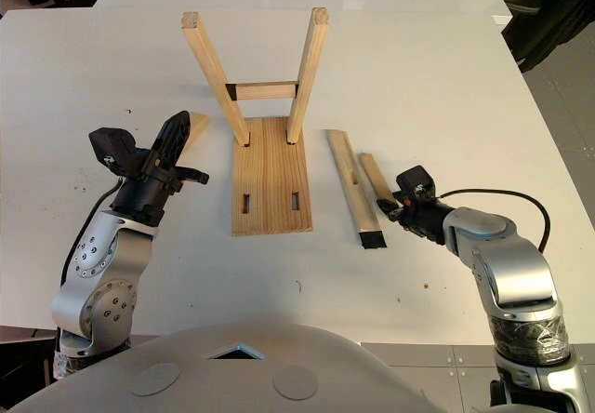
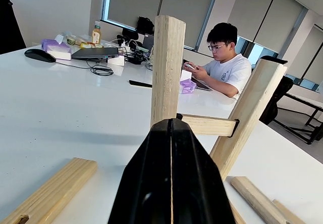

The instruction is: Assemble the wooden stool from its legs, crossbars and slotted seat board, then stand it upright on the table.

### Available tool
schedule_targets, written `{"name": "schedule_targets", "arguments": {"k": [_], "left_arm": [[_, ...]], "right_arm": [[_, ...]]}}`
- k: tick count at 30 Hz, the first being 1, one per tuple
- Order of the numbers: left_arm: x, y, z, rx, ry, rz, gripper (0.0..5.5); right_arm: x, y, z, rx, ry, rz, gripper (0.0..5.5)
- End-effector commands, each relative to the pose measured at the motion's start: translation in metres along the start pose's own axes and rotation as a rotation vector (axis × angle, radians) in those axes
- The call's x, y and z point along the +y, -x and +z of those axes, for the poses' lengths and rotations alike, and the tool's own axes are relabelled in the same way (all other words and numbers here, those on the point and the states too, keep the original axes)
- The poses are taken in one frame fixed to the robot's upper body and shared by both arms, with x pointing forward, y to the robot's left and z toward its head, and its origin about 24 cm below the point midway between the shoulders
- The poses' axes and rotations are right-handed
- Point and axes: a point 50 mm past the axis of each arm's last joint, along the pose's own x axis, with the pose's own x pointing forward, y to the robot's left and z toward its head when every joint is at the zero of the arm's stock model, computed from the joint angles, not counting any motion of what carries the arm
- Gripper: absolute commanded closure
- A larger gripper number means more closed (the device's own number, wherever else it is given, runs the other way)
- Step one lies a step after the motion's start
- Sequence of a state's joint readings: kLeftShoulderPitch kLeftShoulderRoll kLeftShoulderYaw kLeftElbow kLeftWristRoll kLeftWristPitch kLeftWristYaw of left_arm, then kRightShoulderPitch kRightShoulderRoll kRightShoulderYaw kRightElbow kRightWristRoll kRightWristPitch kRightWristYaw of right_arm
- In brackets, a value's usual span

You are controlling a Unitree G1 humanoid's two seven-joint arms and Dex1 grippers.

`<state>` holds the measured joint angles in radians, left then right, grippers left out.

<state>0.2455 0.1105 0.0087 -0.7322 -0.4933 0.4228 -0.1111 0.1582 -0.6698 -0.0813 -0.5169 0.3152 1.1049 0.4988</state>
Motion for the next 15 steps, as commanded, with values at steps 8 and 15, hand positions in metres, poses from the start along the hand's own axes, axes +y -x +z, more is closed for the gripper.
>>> {"name": "schedule_targets", "arguments": {"k": [8, 15], "left_arm": [[0.01, -0.006, 0.007, 0.008, -0.035, -0.009, 5.5], [0.007, -0.042, 0.066, -0.227, 0.122, -0.239, 5.5]], "right_arm": [[-0.016, -0.018, 0.046, -0.269, -0.121, -0.165, 4.19], [-0.056, 0.028, 0.216, -1.094, -0.525, 0.127, 4.19]]}}
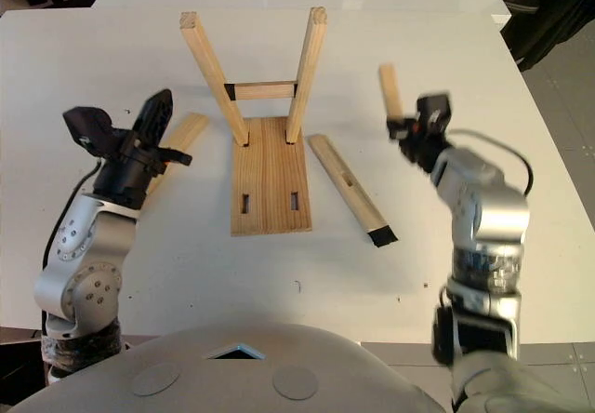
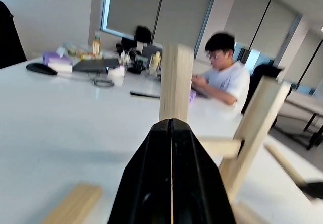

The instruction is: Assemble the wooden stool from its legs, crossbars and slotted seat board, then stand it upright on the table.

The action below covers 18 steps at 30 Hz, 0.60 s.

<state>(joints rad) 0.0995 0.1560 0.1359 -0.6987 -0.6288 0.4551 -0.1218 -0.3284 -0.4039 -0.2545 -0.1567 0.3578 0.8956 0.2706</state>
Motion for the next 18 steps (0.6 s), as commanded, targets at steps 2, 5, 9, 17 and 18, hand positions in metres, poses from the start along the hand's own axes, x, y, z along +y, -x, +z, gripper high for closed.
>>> {"name": "schedule_targets", "arguments": {"k": [2, 5, 9, 17, 18], "left_arm": [[-0.021, -0.047, 0.053, -0.19, 0.2, -0.352, 5.5], [-0.043, -0.062, 0.076, -0.286, 0.362, -0.559, 5.25], [-0.06, -0.067, 0.092, -0.327, 0.516, -0.743, 4.64], [-0.063, -0.067, 0.098, -0.232, 0.593, -0.878, 3.46], [-0.063, -0.066, 0.097, -0.208, 0.593, -0.893, 3.3]], "right_arm": [[0.037, 0.007, 0.161, -0.687, -0.511, 0.588, 4.19], [0.074, 0.032, 0.182, -0.753, -0.44, 0.988, 4.19], [0.097, 0.048, 0.171, -0.654, -0.307, 1.273, 4.19], [0.104, 0.058, 0.163, -0.502, -0.115, 1.501, 4.19], [0.105, 0.059, 0.164, -0.482, -0.087, 1.525, 4.19]]}}
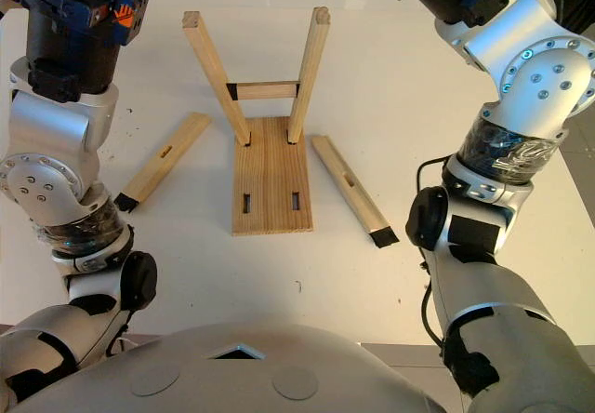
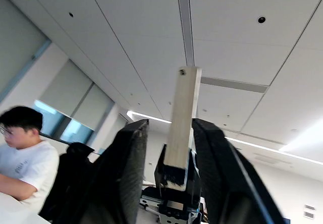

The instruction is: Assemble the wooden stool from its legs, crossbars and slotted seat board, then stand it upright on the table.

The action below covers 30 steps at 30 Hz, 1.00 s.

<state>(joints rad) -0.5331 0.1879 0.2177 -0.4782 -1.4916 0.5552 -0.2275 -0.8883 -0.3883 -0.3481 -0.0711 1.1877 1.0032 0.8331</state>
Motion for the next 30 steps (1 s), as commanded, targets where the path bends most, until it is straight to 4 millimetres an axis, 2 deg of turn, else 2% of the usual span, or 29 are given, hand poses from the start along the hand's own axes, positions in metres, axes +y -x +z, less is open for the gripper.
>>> {"name": "schedule_targets", "arguments": {"k": [1, 4, 9, 15, 21, 27, 30], "left_arm": [[-0.002, 0.002, -0.001, 0.089, 0.036, -0.036, 3.14], [-0.003, 0.005, -0.005, 0.159, 0.044, -0.051, 2.72], [0.0, 0.012, -0.012, 0.341, -0.021, -0.05, 1.86], [0.002, 0.018, -0.011, 0.459, -0.083, -0.078, 1.83], [0.001, 0.02, -0.015, 0.493, -0.113, -0.106, 1.83], [0.002, 0.027, -0.021, 0.554, -0.139, -0.118, 1.83], [0.002, 0.029, -0.023, 0.577, -0.156, -0.12, 1.83]], "right_arm": [[0.005, -0.004, 0.001, 0.117, -0.004, 0.1, 4.19], [0.006, -0.006, 0.0, 0.173, -0.007, 0.135, 4.19], [0.004, -0.002, -0.014, 0.291, -0.022, 0.147, 4.19], [0.004, 0.011, -0.03, 0.437, -0.019, 0.159, 4.19], [-0.003, 0.021, -0.043, 0.524, -0.009, 0.132, 4.19], [-0.009, 0.024, -0.037, 0.517, 0.009, 0.112, 4.19], [-0.011, 0.029, -0.04, 0.572, 0.038, 0.114, 4.19]]}}
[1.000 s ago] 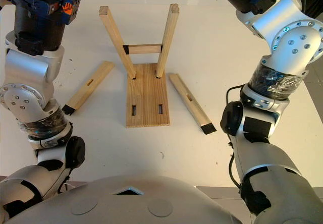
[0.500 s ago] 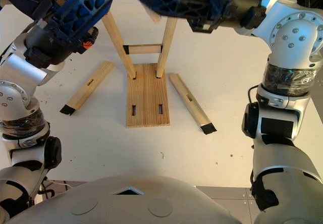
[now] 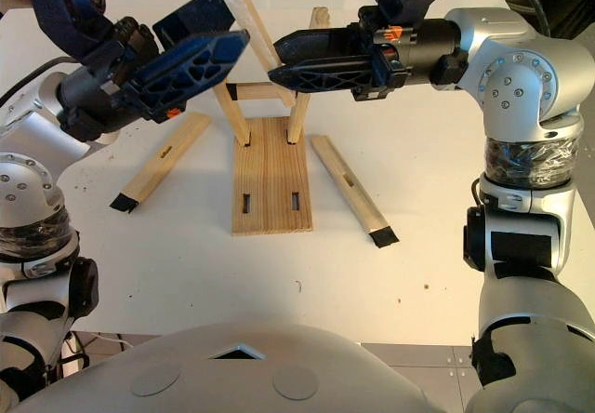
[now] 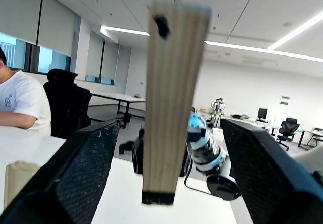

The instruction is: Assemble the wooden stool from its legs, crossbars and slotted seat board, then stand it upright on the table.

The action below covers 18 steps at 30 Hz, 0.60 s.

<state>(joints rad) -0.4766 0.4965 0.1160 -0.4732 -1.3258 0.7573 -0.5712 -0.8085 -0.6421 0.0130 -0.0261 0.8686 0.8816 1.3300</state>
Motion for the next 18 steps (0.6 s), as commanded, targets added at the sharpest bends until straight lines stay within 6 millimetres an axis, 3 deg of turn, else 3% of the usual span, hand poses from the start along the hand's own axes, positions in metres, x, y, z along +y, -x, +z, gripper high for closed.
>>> {"name": "schedule_targets", "arguments": {"k": [1, 6, 16, 18], "left_arm": [[-0.001, 0.001, -0.005, 0.055, -0.021, 0.002, 1.83], [0.001, 0.001, -0.01, 0.096, -0.049, 0.01, 1.83], [0.001, 0.002, -0.008, 0.123, -0.093, -0.003, 1.83], [0.002, 0.002, -0.007, 0.123, -0.099, -0.005, 2.08]], "right_arm": [[0.0, 0.004, 0.001, 0.088, 0.059, -0.007, 4.19], [-0.002, 0.005, -0.013, 0.19, 0.076, -0.001, 4.19], [-0.004, 0.009, -0.023, 0.222, 0.06, -0.014, 4.19], [-0.004, 0.009, -0.024, 0.228, 0.059, -0.011, 4.19]]}}
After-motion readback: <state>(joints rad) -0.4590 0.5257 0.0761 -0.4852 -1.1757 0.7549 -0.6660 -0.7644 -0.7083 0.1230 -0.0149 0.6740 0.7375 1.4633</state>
